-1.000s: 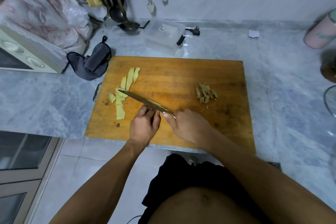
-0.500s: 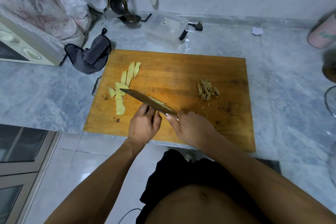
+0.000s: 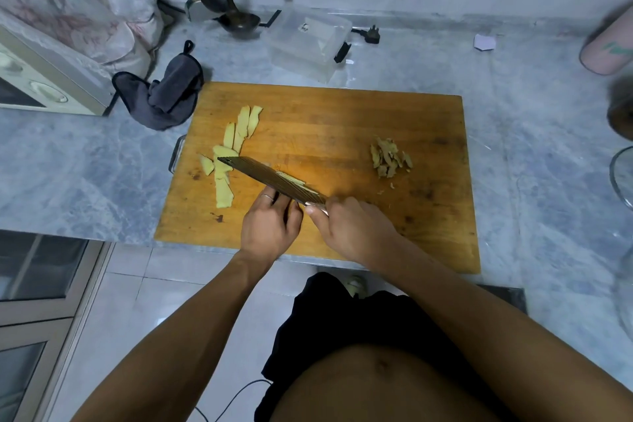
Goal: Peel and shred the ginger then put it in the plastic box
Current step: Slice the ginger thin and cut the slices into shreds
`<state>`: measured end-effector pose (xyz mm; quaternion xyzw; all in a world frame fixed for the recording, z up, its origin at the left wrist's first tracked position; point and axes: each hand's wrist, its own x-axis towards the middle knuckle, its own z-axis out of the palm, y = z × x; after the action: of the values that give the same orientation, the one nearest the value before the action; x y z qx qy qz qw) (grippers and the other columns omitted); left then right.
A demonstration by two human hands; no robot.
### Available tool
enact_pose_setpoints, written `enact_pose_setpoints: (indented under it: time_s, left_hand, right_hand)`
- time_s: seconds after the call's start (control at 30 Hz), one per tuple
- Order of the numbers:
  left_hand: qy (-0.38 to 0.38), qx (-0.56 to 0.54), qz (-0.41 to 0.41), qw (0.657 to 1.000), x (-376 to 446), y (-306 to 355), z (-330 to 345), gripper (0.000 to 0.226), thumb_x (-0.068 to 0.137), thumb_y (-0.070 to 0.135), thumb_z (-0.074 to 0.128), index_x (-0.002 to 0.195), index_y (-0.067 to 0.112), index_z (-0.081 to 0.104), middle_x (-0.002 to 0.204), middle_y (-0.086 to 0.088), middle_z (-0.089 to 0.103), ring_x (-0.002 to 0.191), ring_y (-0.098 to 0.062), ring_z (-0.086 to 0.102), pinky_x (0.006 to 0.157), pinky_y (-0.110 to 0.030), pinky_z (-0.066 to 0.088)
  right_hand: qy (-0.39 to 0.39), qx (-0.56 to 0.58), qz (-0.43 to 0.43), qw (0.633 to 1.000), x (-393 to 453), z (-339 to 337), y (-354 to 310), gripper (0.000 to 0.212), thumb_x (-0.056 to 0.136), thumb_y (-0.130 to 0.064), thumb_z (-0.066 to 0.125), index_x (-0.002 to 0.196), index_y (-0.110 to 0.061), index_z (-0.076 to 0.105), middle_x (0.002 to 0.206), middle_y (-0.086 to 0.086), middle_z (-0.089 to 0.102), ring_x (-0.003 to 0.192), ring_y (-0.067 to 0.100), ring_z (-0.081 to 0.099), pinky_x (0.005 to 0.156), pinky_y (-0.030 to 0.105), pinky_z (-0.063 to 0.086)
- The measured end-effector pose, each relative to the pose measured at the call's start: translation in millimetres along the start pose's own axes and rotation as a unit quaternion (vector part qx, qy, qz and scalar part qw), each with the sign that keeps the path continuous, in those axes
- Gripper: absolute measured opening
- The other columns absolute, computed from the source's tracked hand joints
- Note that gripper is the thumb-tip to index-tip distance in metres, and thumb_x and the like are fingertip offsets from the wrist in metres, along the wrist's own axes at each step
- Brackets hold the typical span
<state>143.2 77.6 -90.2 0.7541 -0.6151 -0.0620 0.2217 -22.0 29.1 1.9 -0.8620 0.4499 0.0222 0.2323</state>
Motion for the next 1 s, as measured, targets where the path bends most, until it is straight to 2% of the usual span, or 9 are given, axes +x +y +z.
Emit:
enact_pose_setpoints:
  time_s: [0.2,0.4,0.57,0.67,0.77,0.83,0.9,1.0]
  left_hand:
    - [-0.007,-0.006,0.013,1.0,1,-1,1,0.027,0.093,0.024,0.053,0.111,0.015,0.071,0.123,-0.005,0.061,0.098,-0.029,0.063,0.062,-0.029,0.048]
    - [0.001,0.0,0.003,1.0,0,1,2,0.028,0.092,0.025,0.051,0.105,0.014,0.073,0.117,-0.008,0.063,0.095,-0.029,0.062,0.062,-0.029,0.047]
    - [0.0,0.003,-0.004,1.0,0,1,1,0.024,0.091,0.022,0.054,0.103,0.012,0.073,0.114,-0.011,0.064,0.093,-0.033,0.063,0.061,-0.03,0.048]
    - [0.001,0.005,-0.011,1.0,1,3,1,0.025,0.09,0.022,0.053,0.101,0.011,0.073,0.112,-0.012,0.065,0.091,-0.034,0.063,0.061,-0.029,0.048]
    - [0.0,0.005,-0.015,1.0,0,4,1,0.032,0.09,0.027,0.048,0.096,0.008,0.073,0.103,-0.014,0.066,0.087,-0.035,0.063,0.06,-0.03,0.048]
    - [-0.01,0.008,-0.023,1.0,0,4,0,0.026,0.089,0.024,0.053,0.093,0.007,0.073,0.098,-0.016,0.065,0.085,-0.036,0.064,0.06,-0.03,0.048]
    - [-0.02,0.013,-0.021,1.0,-1,3,-1,0.021,0.087,0.021,0.058,0.094,0.007,0.073,0.096,-0.017,0.065,0.083,-0.036,0.064,0.06,-0.028,0.043]
    - [-0.019,0.016,-0.007,1.0,-1,1,-1,0.024,0.09,0.024,0.053,0.096,0.01,0.072,0.098,-0.014,0.065,0.084,-0.034,0.062,0.06,-0.025,0.038]
  right_hand:
    - [0.015,-0.005,0.002,1.0,-8,-3,4,0.058,0.104,-0.054,0.025,0.103,-0.008,0.061,0.1,0.017,0.067,0.091,0.038,0.066,0.066,0.035,0.042]
    - [0.004,0.0,0.01,1.0,-16,-5,6,0.059,0.104,-0.055,0.025,0.104,-0.008,0.059,0.098,0.017,0.066,0.091,0.037,0.066,0.064,0.034,0.038]
    - [-0.002,0.011,0.007,1.0,-15,-5,5,0.059,0.104,-0.054,0.025,0.104,-0.007,0.061,0.099,0.019,0.066,0.091,0.039,0.065,0.066,0.036,0.041]
    - [-0.004,0.017,0.005,1.0,-14,-4,5,0.058,0.105,-0.053,0.026,0.103,-0.007,0.061,0.097,0.018,0.066,0.091,0.039,0.065,0.064,0.035,0.037]
    - [0.001,0.005,0.003,1.0,-13,-3,2,0.055,0.105,-0.052,0.027,0.103,-0.008,0.06,0.095,0.016,0.067,0.09,0.037,0.066,0.062,0.033,0.035]
    - [0.006,-0.008,0.0,1.0,-9,0,-2,0.055,0.105,-0.052,0.027,0.103,-0.008,0.059,0.095,0.015,0.068,0.089,0.035,0.068,0.061,0.032,0.035]
    - [0.011,-0.018,-0.002,1.0,-5,3,-5,0.055,0.105,-0.052,0.027,0.104,-0.007,0.059,0.095,0.015,0.069,0.089,0.035,0.069,0.062,0.033,0.038]
    - [-0.001,-0.007,0.001,1.0,-1,3,-4,0.057,0.105,-0.053,0.025,0.106,-0.007,0.059,0.097,0.015,0.068,0.09,0.037,0.068,0.062,0.034,0.037]
